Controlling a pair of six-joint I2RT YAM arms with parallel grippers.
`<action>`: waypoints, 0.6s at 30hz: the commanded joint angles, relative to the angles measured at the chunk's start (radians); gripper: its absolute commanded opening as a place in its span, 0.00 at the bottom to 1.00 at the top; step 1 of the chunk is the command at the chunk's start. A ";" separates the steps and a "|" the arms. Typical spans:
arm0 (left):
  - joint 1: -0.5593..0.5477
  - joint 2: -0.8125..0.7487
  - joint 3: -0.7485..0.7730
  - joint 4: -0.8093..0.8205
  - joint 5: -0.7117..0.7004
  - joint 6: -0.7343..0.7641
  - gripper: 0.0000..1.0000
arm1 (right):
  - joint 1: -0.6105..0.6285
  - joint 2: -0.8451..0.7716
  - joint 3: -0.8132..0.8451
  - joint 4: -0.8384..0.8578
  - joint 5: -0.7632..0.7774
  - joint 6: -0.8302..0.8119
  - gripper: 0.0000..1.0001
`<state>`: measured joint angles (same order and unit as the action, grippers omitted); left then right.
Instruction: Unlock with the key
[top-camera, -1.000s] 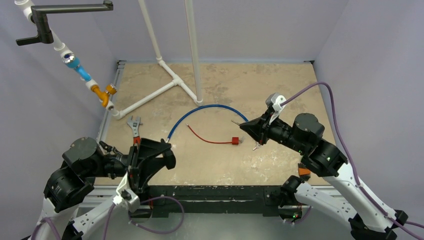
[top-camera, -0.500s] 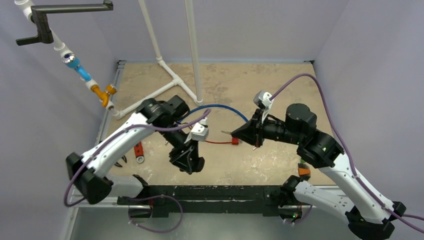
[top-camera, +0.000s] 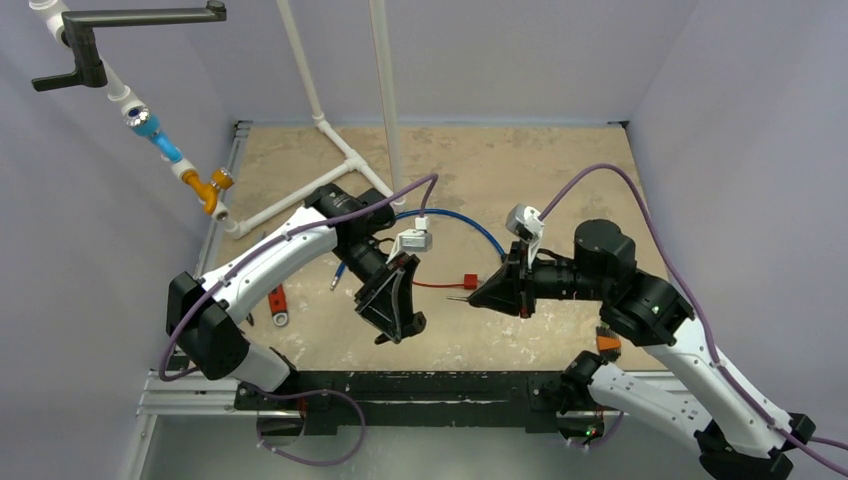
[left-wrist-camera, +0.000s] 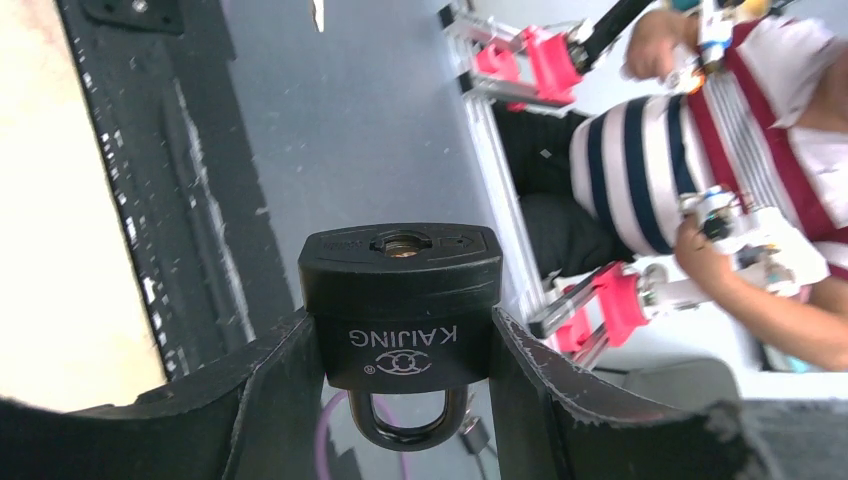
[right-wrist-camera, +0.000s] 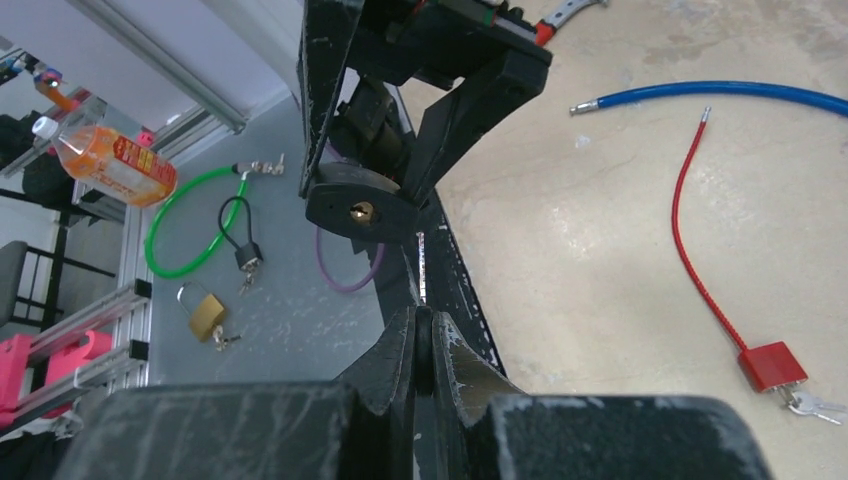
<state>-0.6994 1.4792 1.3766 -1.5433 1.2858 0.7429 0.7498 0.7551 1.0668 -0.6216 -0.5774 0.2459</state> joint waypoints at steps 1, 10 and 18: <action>0.021 0.019 0.036 -0.250 0.249 -0.053 0.00 | -0.003 0.003 -0.021 0.043 -0.106 -0.011 0.00; 0.026 0.012 0.038 -0.250 0.200 -0.037 0.00 | -0.003 0.048 0.002 0.049 -0.194 -0.034 0.00; 0.024 0.007 0.061 -0.250 0.168 0.000 0.00 | -0.003 0.105 0.019 0.099 -0.271 -0.042 0.00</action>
<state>-0.6754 1.5150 1.3800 -1.5436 1.3941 0.7185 0.7498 0.8585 1.0477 -0.5953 -0.7803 0.2173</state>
